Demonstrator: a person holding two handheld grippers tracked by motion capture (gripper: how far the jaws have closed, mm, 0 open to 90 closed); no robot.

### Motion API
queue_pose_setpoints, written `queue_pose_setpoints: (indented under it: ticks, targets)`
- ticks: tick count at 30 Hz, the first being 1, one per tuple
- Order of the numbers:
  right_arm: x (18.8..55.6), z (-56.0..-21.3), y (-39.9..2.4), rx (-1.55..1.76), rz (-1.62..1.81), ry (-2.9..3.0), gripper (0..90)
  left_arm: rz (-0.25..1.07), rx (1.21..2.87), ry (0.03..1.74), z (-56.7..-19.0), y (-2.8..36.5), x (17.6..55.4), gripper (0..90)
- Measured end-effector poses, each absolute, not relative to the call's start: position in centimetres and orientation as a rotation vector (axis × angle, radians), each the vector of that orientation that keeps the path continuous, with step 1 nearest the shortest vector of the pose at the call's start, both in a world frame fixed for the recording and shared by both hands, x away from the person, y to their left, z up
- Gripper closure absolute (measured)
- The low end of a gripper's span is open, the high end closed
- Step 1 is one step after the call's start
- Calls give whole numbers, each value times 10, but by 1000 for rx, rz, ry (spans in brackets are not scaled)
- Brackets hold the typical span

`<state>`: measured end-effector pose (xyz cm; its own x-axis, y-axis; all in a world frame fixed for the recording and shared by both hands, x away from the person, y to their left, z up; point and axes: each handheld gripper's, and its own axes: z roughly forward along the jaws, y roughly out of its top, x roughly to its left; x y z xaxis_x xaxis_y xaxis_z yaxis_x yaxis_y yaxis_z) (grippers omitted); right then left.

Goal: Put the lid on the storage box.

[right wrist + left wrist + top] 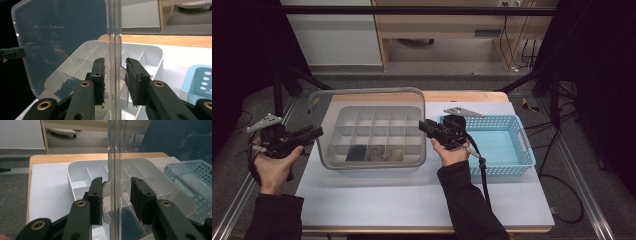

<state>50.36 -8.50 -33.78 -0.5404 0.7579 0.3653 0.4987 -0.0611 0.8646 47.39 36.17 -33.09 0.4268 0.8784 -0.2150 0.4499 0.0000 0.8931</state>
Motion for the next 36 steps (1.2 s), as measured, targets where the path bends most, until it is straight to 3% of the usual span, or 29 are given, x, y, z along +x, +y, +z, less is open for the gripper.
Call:
queue_pose_setpoints:
  ticks: [36]
  targets:
    - [538, -352, -73, 1409, 1576, 1991, 666, 502, 1629, 1224, -343, 365, 515, 595]
